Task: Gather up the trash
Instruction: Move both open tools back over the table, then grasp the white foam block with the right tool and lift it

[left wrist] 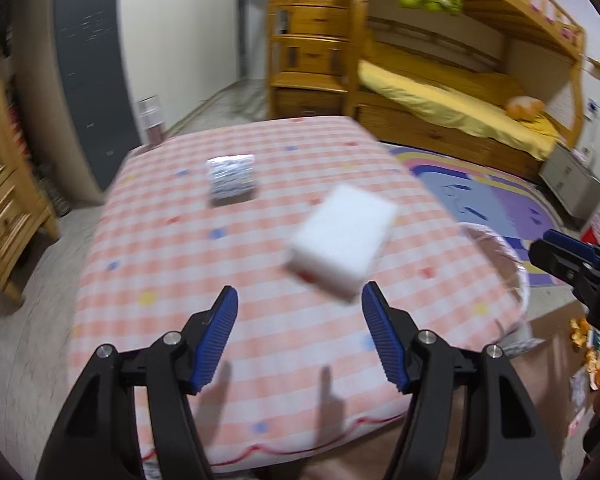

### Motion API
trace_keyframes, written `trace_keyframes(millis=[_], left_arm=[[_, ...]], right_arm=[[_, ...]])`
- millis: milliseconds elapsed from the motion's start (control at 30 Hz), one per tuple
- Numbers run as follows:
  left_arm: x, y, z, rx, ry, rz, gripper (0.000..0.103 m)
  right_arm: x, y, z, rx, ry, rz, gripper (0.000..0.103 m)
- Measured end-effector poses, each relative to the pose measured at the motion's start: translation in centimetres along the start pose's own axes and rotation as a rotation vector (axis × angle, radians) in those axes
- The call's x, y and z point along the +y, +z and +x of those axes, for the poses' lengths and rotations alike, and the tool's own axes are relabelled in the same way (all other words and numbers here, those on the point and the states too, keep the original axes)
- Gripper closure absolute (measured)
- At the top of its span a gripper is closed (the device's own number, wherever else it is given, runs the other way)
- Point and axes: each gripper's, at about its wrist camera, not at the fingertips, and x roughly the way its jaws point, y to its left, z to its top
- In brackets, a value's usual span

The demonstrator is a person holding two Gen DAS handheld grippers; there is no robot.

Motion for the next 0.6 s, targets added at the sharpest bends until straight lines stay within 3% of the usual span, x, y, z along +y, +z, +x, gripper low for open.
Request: trace_keyframes(millis=[100, 233, 367, 433, 600], left_arm=[[2.7, -0.7, 0.0, 0.011, 0.046, -0.044, 0.035], [5.3, -1.2, 0.0, 0.019, 0.1, -0.089, 0.021], [7.6, -1.3, 0.2, 0.027, 0.126, -0.126, 0.021], [8.3, -1.4, 0.4, 0.032, 0.136, -0.135, 0.021], [9.6, -1.4, 1.0, 0.041, 0.144, -0.154, 0.021]], right_arm=[[2.7, -0.2, 1.1, 0.026, 0.024, -0.055, 0.053], [5.6, -0.2, 3.2, 0.06, 0.051, -0.107, 0.049], [7.5, 0.2, 5.5, 0.079, 0.076, -0.123, 0.051], [8.4, 0.5, 6.9, 0.094, 0.075, -0.137, 0.059], [9.8, 0.5, 10.5, 0.161, 0.017, -0.159, 0.058]])
